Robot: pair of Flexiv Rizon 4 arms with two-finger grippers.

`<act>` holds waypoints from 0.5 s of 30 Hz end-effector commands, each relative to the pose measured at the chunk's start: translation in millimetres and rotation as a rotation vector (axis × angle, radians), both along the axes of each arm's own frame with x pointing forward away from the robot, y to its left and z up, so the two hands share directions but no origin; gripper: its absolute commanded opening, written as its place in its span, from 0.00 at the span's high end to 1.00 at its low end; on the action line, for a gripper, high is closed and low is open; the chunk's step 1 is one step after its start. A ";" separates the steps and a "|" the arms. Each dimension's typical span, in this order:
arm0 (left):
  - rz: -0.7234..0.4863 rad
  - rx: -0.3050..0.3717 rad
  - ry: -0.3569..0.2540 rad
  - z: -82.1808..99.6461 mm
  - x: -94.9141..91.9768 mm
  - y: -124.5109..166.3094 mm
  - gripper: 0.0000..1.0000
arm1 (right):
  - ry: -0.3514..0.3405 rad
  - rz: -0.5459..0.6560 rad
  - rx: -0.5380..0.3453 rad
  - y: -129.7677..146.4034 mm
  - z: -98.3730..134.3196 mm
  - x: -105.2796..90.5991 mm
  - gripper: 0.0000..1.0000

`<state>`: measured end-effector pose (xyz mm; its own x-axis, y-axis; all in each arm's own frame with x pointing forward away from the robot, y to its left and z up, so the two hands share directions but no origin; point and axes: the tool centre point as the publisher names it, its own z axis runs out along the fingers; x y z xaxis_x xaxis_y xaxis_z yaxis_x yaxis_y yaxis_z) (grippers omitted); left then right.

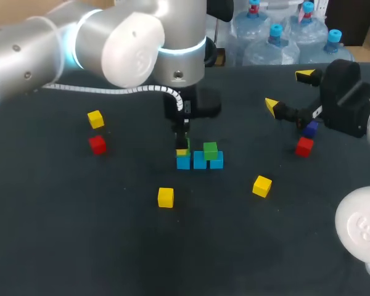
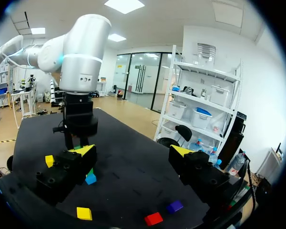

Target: Place the blue cubes, place green cubes on the blue cubes, place the yellow cubes on the green cubes, then place the red cubes on the yellow cubes, and place purple cube on the red cubes.

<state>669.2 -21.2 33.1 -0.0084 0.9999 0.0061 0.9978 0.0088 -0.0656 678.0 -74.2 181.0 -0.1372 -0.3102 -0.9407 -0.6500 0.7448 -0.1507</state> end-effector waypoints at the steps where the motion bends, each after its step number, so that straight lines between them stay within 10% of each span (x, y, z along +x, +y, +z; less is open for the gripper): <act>1: -0.009 0.008 0.003 -0.1 2.4 -4.5 1.00 | 0.000 0.002 0.002 -0.5 0.0 0.0 0.00; 15: -0.007 0.001 0.006 -2.6 3.4 -9.3 1.00 | 0.000 0.002 0.002 -0.5 0.0 0.0 0.00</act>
